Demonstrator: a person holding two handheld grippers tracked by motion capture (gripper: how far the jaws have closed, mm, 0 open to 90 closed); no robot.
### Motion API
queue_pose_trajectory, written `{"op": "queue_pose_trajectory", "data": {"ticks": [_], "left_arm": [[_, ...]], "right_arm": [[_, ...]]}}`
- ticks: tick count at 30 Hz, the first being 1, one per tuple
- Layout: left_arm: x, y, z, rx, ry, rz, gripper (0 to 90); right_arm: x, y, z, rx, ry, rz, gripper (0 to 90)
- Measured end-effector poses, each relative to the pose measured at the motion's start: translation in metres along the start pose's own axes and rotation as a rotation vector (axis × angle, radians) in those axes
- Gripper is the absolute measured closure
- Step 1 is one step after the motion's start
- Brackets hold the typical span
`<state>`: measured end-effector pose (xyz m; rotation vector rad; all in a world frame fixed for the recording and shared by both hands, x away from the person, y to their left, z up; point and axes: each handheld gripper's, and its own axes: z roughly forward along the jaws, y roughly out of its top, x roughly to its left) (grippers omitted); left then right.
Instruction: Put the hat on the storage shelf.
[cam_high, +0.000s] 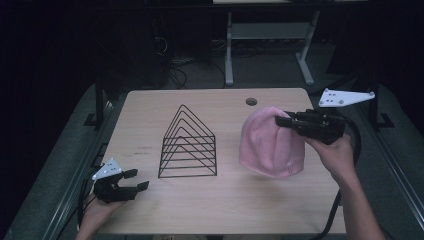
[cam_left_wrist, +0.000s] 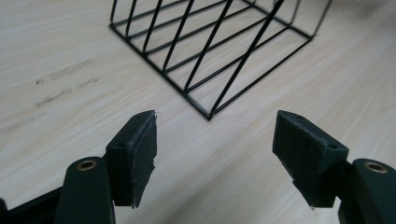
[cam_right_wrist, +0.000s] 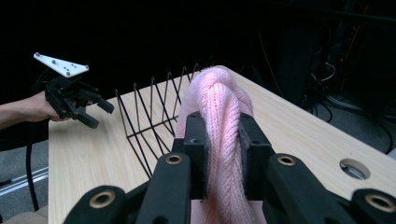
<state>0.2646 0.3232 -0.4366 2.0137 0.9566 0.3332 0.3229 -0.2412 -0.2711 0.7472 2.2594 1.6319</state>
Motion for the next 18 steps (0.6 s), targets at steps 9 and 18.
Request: {"op": "queue_pose_trajectory", "data": {"ticks": [9, 18], "left_arm": [[0.001, 0.009, -0.012, -0.019, -0.089, 0.052, 31.0], [-0.007, 0.027, -0.019, -0.015, -0.16, 0.123, 31.2]], "right_arm": [[0.01, 0.022, 0.006, -0.017, 0.025, -0.037, 76.4], [0.025, 0.049, 0.021, -0.027, 0.062, -0.084, 76.3]]}}
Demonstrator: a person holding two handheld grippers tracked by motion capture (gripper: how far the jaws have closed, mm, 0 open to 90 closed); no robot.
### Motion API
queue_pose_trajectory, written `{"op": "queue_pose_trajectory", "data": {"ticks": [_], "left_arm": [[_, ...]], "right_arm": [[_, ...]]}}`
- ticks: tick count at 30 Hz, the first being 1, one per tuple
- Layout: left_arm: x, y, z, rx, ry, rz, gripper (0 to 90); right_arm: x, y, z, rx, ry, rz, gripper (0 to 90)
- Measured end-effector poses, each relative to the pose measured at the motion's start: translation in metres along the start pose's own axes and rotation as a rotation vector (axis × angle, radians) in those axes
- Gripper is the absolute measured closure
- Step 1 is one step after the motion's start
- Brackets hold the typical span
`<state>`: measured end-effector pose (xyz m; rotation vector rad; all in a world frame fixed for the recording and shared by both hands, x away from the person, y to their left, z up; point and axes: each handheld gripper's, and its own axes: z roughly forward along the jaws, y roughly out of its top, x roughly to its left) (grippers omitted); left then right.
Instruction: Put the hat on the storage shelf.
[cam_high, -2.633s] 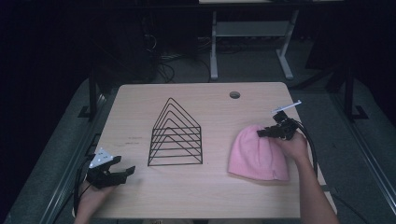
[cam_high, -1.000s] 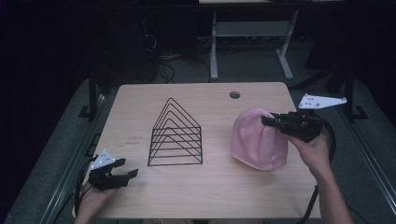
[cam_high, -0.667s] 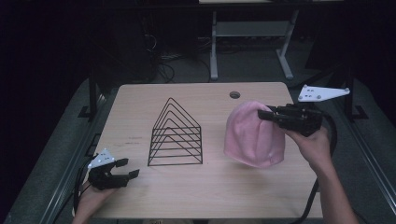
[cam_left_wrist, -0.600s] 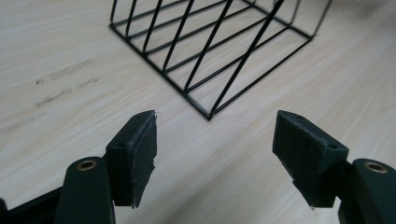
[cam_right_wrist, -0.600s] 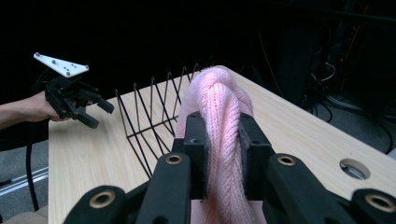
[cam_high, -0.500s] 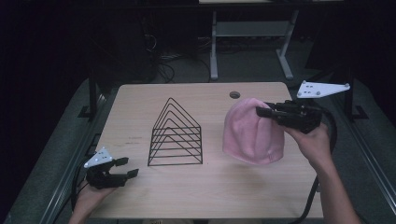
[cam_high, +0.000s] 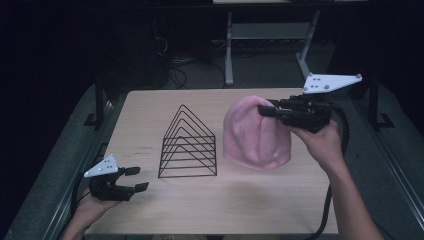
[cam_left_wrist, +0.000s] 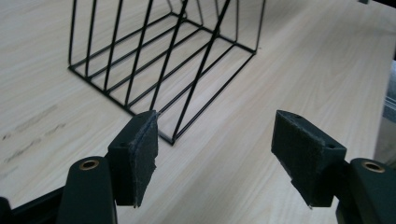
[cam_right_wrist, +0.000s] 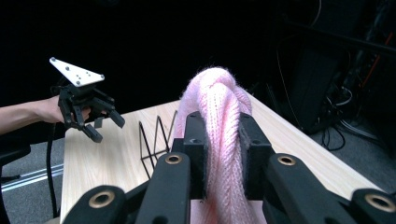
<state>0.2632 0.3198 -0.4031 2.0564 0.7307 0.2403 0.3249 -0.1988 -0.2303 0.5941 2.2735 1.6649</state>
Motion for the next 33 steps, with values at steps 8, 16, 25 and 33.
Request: {"op": "queue_pose_trajectory", "data": {"ticks": [8, 16, 25, 33], "left_arm": [[-0.002, 0.012, -0.001, 0.006, -0.049, 0.011, 31.5], [-0.003, 0.031, -0.009, -0.002, -0.09, 0.038, 31.8], [-0.007, 0.059, -0.01, -0.019, -0.135, 0.088, 31.7], [-0.007, 0.082, -0.009, -0.036, -0.162, 0.12, 31.5]], "right_arm": [[0.012, 0.024, 0.016, -0.006, 0.028, -0.039, 76.3], [0.025, 0.054, 0.038, -0.022, 0.063, -0.092, 76.3], [0.032, 0.075, 0.063, -0.022, 0.089, -0.126, 76.2], [0.035, 0.086, 0.083, -0.015, 0.112, -0.144, 76.1]]}}
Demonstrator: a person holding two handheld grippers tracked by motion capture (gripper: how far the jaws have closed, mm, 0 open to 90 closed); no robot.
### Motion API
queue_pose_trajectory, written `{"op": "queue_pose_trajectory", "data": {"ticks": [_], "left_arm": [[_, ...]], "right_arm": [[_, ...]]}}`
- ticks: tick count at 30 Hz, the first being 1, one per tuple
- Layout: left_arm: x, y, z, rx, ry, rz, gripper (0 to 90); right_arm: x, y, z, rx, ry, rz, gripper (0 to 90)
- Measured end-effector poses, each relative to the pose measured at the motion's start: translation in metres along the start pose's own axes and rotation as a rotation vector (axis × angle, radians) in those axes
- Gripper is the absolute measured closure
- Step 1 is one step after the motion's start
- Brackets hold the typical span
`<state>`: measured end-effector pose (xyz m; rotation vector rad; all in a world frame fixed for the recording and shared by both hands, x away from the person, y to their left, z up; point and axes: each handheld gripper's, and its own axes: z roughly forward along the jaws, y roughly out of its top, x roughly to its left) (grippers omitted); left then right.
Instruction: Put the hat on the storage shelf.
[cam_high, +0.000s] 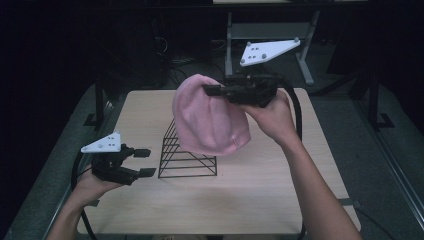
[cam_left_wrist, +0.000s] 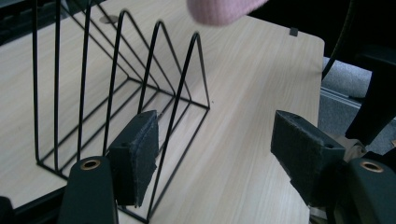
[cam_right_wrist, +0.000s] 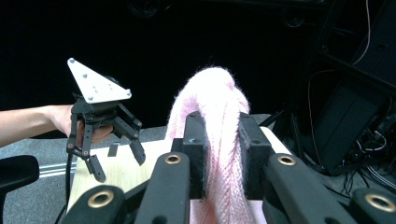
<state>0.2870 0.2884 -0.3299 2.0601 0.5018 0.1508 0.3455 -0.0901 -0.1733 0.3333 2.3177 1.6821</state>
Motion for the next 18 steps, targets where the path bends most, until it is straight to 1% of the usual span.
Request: {"op": "queue_pose_trajectory", "data": {"ticks": [2, 3, 4, 5, 7, 8, 10, 14, 15, 16, 17, 18], "left_arm": [[0.001, 0.003, 0.001, -0.002, -0.003, 0.006, 29.7], [0.002, 0.009, 0.002, -0.008, -0.018, 0.007, 29.0], [0.002, 0.009, 0.002, -0.008, -0.018, 0.007, 28.3], [0.005, 0.014, 0.004, -0.013, -0.02, 0.012, 27.5], [0.007, 0.02, 0.006, -0.018, -0.028, 0.014, 27.1], [0.008, 0.023, 0.007, -0.019, -0.035, 0.016, 26.9], [0.01, 0.028, 0.01, -0.01, -0.034, 0.026, 26.8], [0.014, 0.037, 0.015, -0.012, -0.051, 0.019, 26.4], [0.016, 0.038, 0.015, -0.018, -0.06, 0.009, 26.6], [0.016, 0.038, 0.015, -0.018, -0.06, 0.009, 27.1], [0.02, 0.04, 0.016, -0.027, -0.086, -0.005, 28.1], [0.02, 0.04, 0.016, -0.027, -0.086, -0.005, 29.3]], "right_arm": [[0.0, 0.003, 0.004, -0.004, 0.006, -0.009, 76.2], [0.0, 0.004, 0.006, -0.002, 0.007, -0.01, 76.2], [0.0, 0.004, 0.006, -0.002, 0.007, -0.01, 76.2], [0.0, 0.007, 0.009, -0.008, 0.012, -0.014, 76.2], [0.0, 0.009, 0.013, -0.009, 0.017, -0.017, 76.2], [0.0, 0.011, 0.015, -0.011, 0.019, -0.021, 76.1], [0.001, 0.013, 0.019, -0.014, 0.024, -0.022, 76.1], [0.002, 0.017, 0.028, -0.016, 0.035, -0.023, 76.1], [0.002, 0.017, 0.031, -0.015, 0.039, -0.025, 76.1], [0.002, 0.018, 0.033, -0.015, 0.044, -0.025, 76.1], [0.002, 0.019, 0.036, -0.016, 0.045, -0.025, 76.2], [0.002, 0.019, 0.036, -0.016, 0.045, -0.025, 76.2]]}}
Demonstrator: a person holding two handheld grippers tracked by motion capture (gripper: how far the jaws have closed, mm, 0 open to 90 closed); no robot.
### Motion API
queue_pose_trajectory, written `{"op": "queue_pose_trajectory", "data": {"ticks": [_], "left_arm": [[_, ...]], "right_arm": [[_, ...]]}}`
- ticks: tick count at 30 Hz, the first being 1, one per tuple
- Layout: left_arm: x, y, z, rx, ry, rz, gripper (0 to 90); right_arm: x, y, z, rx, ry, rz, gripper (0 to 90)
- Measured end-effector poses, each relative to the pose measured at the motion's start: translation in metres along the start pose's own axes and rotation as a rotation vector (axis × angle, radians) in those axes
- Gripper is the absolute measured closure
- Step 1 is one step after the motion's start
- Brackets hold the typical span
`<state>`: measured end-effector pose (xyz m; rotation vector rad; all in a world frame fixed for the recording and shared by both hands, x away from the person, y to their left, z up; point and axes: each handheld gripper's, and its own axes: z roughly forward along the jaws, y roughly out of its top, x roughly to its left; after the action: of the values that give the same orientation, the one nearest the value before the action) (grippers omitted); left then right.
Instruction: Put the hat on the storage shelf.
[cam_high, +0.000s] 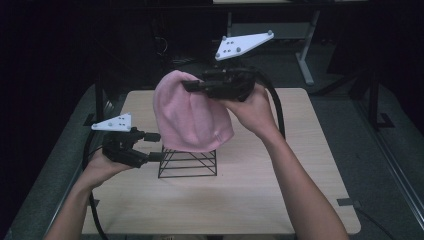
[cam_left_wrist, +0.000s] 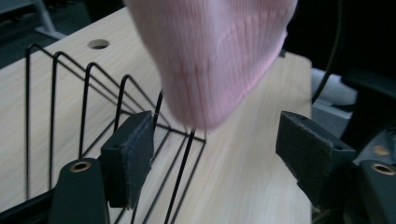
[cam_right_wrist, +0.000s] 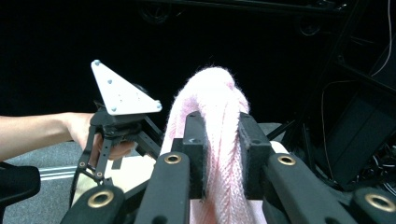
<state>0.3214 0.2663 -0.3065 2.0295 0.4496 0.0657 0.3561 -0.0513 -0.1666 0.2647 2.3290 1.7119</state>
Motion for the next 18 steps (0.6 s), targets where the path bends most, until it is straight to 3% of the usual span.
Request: {"op": "queue_pose_trajectory", "data": {"ticks": [2, 6, 8, 12, 18], "left_arm": [[0.005, 0.001, 0.0, -0.012, -0.022, -0.01, 31.9], [0.009, 0.001, 0.0, 0.0, -0.027, -0.006, 48.4], [0.011, 0.002, 0.001, 0.004, -0.007, 0.004, 61.6], [0.014, 0.005, 0.001, 0.018, 0.043, -0.006, 77.9], [0.018, 0.006, -0.002, 0.015, 0.083, -0.006, 81.1]], "right_arm": [[0.0, 0.001, 0.006, 0.002, 0.006, -0.002, 76.1], [-0.002, 0.0, 0.016, 0.009, 0.012, -0.002, 76.1], [-0.004, -0.001, 0.018, 0.015, 0.009, -0.001, 76.1], [-0.009, -0.004, 0.02, 0.018, 0.002, 0.011, 76.1], [-0.014, -0.005, 0.021, 0.02, -0.017, 0.018, 76.0]]}}
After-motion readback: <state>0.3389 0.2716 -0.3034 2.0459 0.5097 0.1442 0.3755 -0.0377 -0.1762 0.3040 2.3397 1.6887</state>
